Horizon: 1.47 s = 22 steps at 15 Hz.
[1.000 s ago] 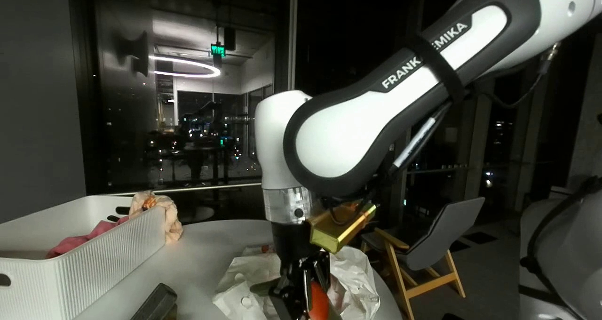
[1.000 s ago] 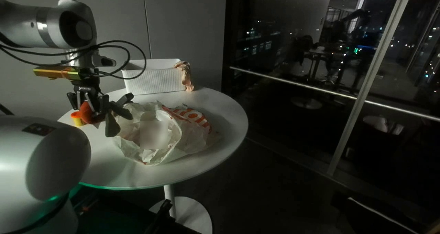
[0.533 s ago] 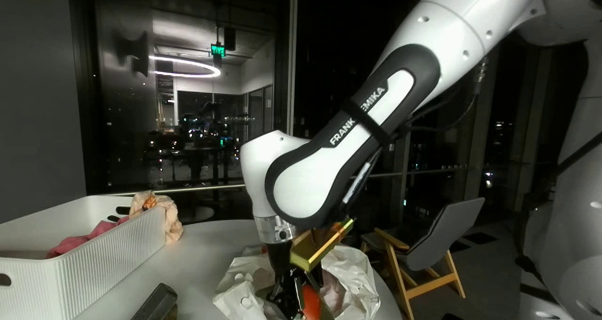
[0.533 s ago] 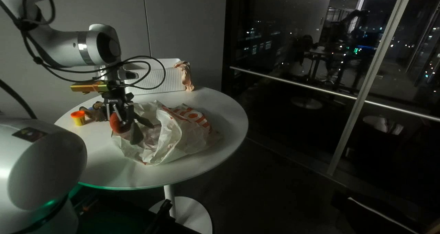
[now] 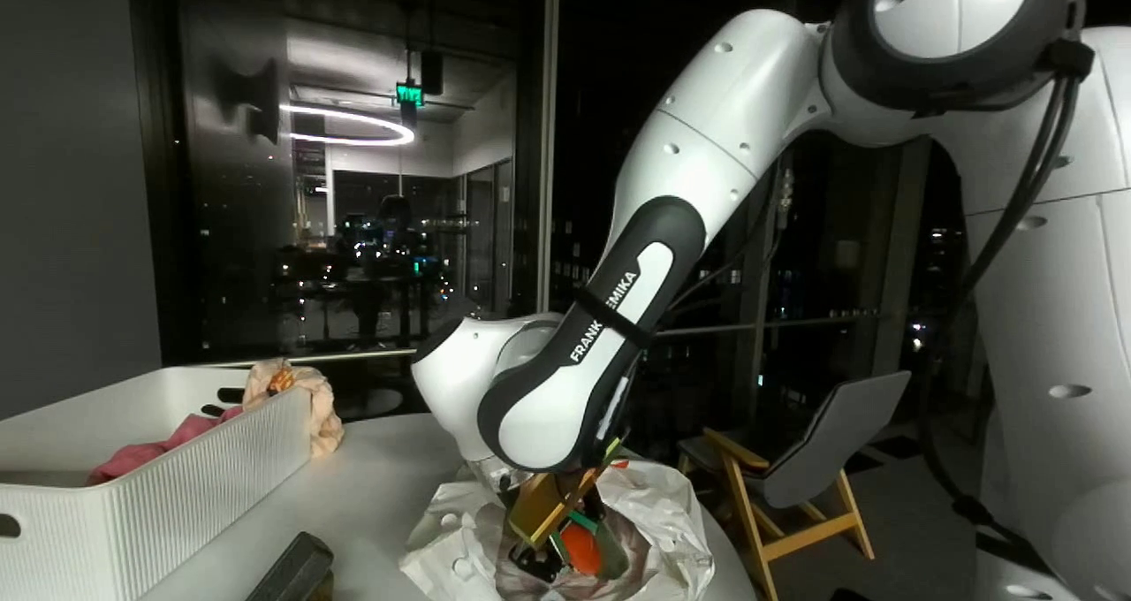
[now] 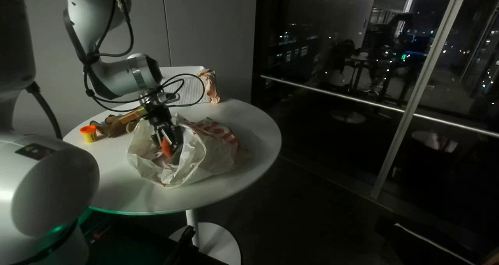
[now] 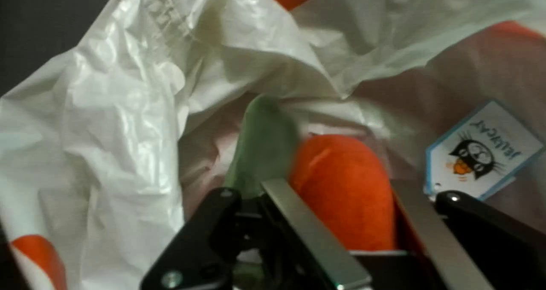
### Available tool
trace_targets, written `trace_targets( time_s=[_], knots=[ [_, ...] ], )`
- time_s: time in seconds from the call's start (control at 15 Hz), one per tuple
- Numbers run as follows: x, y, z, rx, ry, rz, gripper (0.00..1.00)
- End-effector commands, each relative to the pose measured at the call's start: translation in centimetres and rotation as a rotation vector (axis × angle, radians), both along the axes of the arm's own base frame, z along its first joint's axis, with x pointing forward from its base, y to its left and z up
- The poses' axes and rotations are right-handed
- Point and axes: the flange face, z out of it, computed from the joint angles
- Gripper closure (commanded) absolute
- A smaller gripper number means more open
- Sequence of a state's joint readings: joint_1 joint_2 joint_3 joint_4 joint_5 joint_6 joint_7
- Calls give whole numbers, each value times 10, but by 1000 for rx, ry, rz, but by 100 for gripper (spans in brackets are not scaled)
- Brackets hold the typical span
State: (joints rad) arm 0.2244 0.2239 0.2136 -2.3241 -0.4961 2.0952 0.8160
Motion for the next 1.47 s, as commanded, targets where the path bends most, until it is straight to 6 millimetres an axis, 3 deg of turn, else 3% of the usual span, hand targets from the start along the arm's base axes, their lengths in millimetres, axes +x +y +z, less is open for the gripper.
trace_targets(
  time_s=[0.0, 0.13, 0.2, 0.27, 0.4, 0.53, 0.87, 1.13, 1.4],
  knots=[
    [25, 5, -6, -187, -86, 1, 90],
    [29, 8, -13, -259, -113, 5, 90],
    [30, 9, -17, -284, -114, -5, 83],
    [30, 10, -21, -288, -107, -14, 58],
    [28, 16, -26, -270, -79, -18, 56],
    [23, 23, -24, -263, -71, -10, 41],
    [0, 42, 16, -255, -97, 4, 4],
    [-29, 64, 49, -192, 2, 49, 0],
    [-58, 110, 90, -19, 17, 230, 0]
  ],
)
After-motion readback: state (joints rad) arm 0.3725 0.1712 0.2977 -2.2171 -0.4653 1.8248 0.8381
